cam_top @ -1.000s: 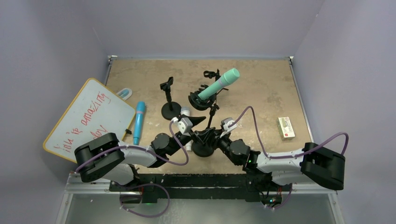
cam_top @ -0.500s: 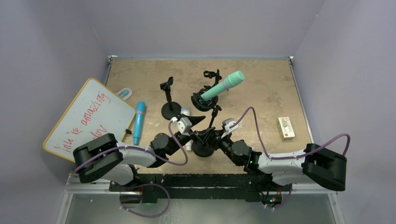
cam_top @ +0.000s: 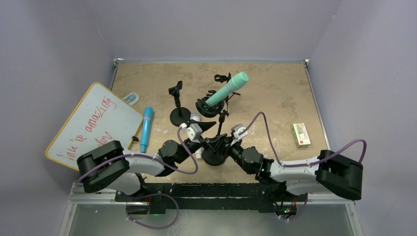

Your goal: Remove the microphone from the stand

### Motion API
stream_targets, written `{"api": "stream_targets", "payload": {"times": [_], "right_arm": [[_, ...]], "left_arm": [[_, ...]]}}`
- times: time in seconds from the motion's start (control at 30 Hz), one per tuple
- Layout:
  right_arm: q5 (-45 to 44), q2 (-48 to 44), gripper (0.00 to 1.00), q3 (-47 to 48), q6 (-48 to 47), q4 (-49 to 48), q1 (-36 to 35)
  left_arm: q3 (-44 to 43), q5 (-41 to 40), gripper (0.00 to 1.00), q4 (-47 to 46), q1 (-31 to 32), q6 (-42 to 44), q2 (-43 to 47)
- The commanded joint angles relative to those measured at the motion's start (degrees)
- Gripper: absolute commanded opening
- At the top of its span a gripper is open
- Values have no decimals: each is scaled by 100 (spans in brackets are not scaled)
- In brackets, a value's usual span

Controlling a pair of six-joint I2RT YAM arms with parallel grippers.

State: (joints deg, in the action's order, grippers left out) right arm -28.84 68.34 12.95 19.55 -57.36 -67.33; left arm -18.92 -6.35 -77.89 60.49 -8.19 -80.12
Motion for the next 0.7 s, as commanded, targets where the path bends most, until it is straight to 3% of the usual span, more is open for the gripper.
{"api": "stream_targets", "payload": {"times": [0.0, 0.13, 0.23, 0.43, 0.5, 0.67], "right_arm": [[255, 121, 0, 164, -16, -65, -34], [362, 151, 0, 181, -90, -95, -30], [379, 171, 0, 198, -143, -94, -32], [242, 183, 0, 333, -190, 93, -54], [-131, 186, 0, 388, -88, 186, -126], [-2644, 330, 0, 1109, 1115, 1743, -712]], "left_arm": [[-242, -328, 67, -94, -28, 75, 124], [-407, -335, 65, -3, -66, 122, 59], [-539, -207, 57, 10, -94, 118, -41], [-694, -74, 12, 68, -99, 109, -187], [-729, -20, 0, 223, -99, 108, -166], [-708, -176, 0, 442, -99, 0, -72]]}}
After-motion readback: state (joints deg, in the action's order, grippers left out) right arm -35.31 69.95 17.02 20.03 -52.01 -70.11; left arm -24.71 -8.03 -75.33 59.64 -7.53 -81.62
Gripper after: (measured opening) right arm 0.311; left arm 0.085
